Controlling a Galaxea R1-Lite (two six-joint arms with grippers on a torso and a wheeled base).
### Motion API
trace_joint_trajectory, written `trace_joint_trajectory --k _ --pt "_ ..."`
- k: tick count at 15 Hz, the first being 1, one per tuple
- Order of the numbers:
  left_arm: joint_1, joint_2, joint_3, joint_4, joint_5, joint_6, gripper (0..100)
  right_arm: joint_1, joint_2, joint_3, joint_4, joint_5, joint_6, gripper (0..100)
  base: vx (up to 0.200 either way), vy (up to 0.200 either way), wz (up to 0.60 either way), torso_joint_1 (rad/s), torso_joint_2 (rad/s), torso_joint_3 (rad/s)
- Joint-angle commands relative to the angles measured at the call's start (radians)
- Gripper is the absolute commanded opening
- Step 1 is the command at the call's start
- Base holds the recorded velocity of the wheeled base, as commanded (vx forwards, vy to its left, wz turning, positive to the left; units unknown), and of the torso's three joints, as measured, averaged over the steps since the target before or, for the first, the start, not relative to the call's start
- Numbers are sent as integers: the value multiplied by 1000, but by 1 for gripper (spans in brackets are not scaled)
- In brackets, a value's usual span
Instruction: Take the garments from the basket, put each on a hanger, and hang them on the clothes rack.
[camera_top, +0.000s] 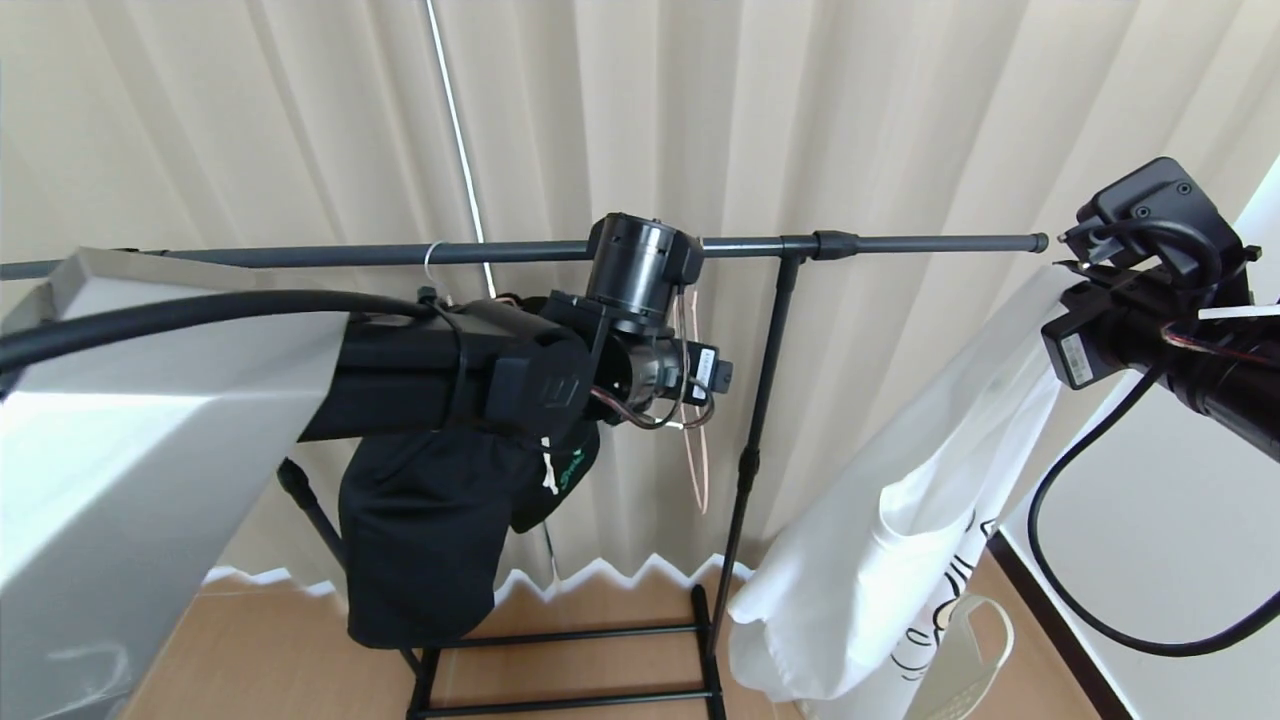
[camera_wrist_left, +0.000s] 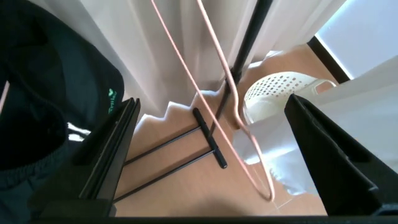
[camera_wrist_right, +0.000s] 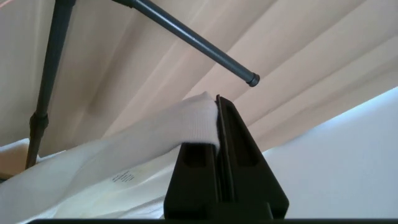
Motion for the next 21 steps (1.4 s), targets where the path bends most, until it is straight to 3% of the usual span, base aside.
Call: trace_joint_trajectory --k 1,4,21 --pt "3 109 -104 -1 43 -3 100 2 6 3 0 0 -1 0 0 0 0 0 0 0" --pt "4 204 -242 9 85 -3 100 2 8 3 0 0 -1 0 0 0 0 0 0 0" --pt "36 254 -242 9 85 20 100 7 6 6 0 0 -1 0 0 0 0 0 0 0"
